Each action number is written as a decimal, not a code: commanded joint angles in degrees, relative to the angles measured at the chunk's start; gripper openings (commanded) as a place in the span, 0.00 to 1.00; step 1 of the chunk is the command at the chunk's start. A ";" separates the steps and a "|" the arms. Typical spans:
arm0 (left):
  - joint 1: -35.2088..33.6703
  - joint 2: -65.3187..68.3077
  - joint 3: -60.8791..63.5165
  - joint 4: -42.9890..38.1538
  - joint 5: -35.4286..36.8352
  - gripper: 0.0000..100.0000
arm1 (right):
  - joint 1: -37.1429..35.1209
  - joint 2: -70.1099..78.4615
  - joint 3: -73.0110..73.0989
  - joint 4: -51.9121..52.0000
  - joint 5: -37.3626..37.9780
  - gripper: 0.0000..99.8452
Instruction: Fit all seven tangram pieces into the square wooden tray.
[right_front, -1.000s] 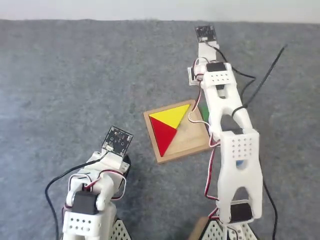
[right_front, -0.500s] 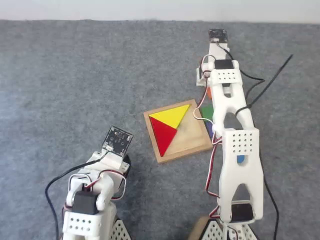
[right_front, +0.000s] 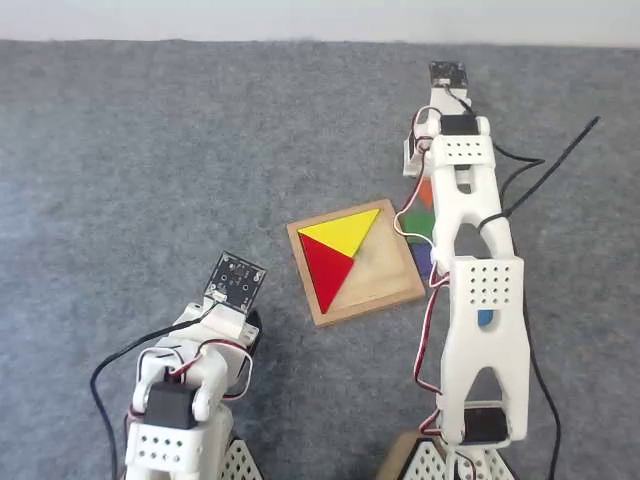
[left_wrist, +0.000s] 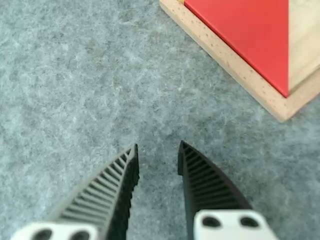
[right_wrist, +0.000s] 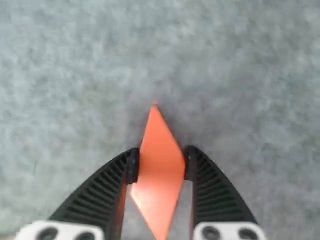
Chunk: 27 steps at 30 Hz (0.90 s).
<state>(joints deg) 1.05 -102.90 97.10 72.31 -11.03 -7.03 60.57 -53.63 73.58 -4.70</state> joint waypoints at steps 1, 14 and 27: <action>-0.09 -1.23 -0.66 0.18 0.44 0.12 | 0.66 -1.45 -3.43 10.15 -0.35 0.05; -0.09 -1.23 -0.66 0.18 0.44 0.12 | 22.99 -15.69 -11.78 29.67 12.84 0.05; -0.09 -1.23 -0.66 0.18 0.44 0.12 | 43.12 -45.76 34.37 15.78 28.48 0.05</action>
<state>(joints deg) 1.05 -102.90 97.10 72.31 -11.03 33.93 25.85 -33.41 99.08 21.14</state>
